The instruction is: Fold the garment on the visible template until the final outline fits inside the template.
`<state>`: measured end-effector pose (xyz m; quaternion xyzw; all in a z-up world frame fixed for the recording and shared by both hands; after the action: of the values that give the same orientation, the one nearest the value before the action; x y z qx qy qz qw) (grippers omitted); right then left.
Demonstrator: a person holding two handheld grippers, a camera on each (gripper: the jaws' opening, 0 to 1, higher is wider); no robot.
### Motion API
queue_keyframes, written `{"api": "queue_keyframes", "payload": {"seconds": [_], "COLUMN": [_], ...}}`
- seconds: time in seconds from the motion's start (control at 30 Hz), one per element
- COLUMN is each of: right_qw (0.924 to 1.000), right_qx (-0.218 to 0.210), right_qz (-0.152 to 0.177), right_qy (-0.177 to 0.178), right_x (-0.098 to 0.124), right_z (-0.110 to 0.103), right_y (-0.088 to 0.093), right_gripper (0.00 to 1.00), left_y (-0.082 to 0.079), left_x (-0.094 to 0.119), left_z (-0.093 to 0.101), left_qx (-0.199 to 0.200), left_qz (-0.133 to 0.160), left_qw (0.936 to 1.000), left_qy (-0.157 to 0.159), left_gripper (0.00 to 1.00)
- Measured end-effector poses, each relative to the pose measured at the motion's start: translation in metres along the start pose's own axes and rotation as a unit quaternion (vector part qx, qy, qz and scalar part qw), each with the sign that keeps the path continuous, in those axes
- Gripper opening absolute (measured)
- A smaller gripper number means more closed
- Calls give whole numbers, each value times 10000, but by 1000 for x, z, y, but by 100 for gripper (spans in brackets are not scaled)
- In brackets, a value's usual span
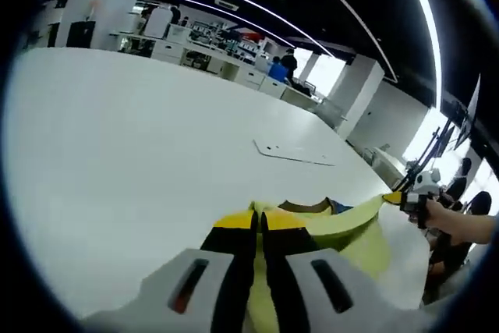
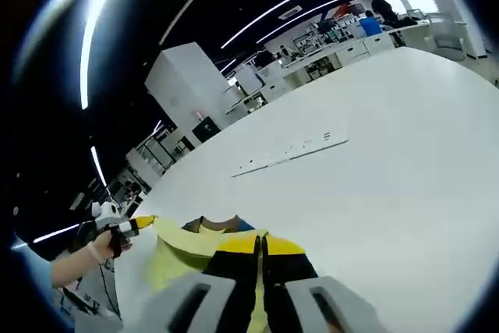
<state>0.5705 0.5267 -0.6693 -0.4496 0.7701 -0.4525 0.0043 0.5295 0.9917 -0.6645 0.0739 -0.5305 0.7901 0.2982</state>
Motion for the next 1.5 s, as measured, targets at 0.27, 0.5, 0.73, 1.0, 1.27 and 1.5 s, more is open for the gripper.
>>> {"api": "queue_keyframes", "payload": {"seconds": [0.27, 0.5, 0.73, 1.0, 1.27, 1.5], "right_qw": [9996, 9995, 9995, 9973, 9808, 9780], "right_qx": [-101, -131, -21, 719, 1858, 1967], "right_qz": [-179, -191, -222, -134, -584, -692], "right_qy": [189, 236, 222, -20, 66, -30], "right_x": [-13, -16, -15, -5, 0, -6], "right_z": [18, 22, 20, 7, 2, -4], "right_y": [22, 27, 27, 18, 20, 21], "right_gripper": [0, 0, 0, 19, 30, 29], "left_y": [22, 33, 35, 31, 25, 27], "left_x": [-6, -9, -8, -1, 8, 11], "left_z": [-13, -11, -8, -3, 3, 8], "left_qx": [80, -42, -235, -809, -1858, -1931], "left_qz": [-303, -489, -465, -308, -338, -503], "left_qw": [9994, 9985, 9986, 9962, 9814, 9786], "left_qy": [-153, -229, -108, 59, 334, 508], "left_gripper": [0, 0, 0, 7, 38, 36]}}
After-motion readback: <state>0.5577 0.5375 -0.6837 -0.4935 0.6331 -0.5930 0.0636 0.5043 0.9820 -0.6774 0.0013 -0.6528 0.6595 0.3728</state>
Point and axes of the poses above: the point that each gripper's makers call its tool centre point, and the gripper's own axes: x roughly backward along the fingers, z roughly to its right, y roughly out of its underside, the point moved 10 cm from there along x, roughly backward along the fingers, and after that the axes turned 1 degree about -y, right-handed, at the moved point
